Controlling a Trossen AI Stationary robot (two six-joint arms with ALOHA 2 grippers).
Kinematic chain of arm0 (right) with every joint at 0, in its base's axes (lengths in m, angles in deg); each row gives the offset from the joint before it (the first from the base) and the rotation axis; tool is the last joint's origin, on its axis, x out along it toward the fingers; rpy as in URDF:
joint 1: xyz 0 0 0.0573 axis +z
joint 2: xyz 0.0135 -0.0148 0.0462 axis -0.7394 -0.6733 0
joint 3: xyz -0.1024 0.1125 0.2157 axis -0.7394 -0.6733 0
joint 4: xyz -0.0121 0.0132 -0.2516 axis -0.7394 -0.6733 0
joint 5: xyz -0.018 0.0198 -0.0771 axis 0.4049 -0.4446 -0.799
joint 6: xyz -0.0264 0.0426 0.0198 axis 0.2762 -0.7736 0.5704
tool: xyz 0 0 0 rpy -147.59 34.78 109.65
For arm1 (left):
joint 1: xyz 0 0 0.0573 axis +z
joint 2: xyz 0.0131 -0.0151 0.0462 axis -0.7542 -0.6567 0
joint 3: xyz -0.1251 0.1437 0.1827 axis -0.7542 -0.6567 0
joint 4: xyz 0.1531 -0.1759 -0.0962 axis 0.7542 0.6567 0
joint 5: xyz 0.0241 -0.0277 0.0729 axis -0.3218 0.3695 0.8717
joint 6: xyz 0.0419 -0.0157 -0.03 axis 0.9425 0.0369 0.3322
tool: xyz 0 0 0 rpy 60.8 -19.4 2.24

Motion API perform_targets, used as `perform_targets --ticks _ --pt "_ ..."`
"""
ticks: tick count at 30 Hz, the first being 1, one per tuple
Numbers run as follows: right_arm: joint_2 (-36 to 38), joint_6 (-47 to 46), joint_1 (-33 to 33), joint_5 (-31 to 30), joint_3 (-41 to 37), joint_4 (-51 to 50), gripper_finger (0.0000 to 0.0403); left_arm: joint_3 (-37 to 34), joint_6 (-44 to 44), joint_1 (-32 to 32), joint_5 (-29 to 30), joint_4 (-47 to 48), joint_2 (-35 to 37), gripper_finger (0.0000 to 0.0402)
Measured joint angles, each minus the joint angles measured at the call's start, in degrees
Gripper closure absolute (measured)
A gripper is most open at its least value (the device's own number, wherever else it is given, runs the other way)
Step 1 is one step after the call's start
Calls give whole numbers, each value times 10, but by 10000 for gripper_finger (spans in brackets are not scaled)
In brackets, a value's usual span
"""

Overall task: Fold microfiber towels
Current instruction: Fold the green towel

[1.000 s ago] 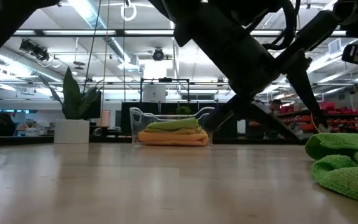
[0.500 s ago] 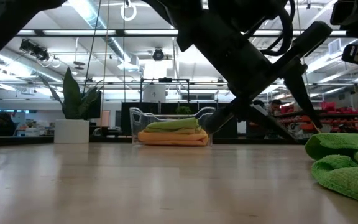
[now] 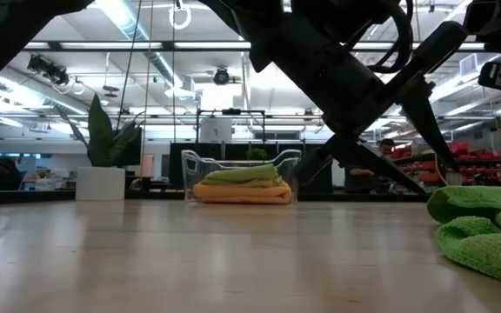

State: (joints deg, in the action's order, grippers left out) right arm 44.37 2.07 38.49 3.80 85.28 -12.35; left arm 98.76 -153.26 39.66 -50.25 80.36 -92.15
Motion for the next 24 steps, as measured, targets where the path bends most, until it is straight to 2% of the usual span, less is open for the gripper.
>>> perform_targets --ticks 16,24 --pt "-2 0 0 -4 0 0 394 -1 -32 -10 -32 -43 -28 247" --pt "-2 3 0 -4 0 0 394 0 -31 -9 -24 -80 -30 281"
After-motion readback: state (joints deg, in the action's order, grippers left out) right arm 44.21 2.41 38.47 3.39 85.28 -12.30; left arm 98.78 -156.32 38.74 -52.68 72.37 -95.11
